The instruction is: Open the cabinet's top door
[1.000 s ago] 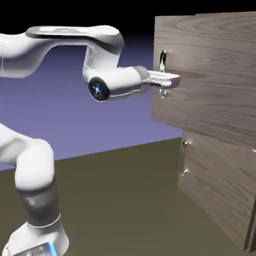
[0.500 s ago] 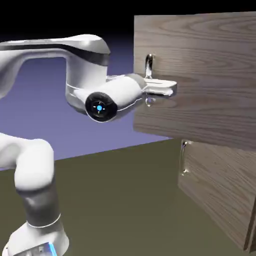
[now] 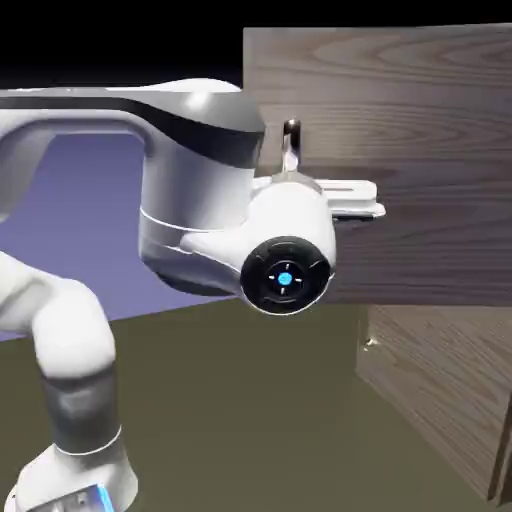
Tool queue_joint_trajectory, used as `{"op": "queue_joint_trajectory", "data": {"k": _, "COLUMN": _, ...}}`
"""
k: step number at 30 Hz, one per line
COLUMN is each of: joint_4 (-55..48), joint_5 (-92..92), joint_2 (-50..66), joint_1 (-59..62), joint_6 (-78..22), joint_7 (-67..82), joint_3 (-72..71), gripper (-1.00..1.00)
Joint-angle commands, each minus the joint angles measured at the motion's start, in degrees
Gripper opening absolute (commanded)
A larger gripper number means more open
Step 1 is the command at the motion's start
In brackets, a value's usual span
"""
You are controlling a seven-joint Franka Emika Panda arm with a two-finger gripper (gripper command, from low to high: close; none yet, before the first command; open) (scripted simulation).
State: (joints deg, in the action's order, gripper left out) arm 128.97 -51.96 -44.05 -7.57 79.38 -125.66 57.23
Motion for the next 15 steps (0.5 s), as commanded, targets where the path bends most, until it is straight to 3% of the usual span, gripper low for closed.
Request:
{"op": "queue_joint_trajectory", "data": {"k": 1, "joint_4": -1.8, "joint_5": 0.7, "joint_2": 0.7, "joint_1": -1.8, "joint_6": -1.9, "joint_7": 0.1, "joint_3": 2.1, "gripper": -1.0}}
{"op": "queue_joint_trajectory", "data": {"k": 15, "joint_4": -25.9, "joint_5": 8.9, "joint_2": 0.1, "joint_1": -30.7, "joint_6": -19.8, "joint_7": -3.2, "joint_3": 26.8, "gripper": -1.0}}
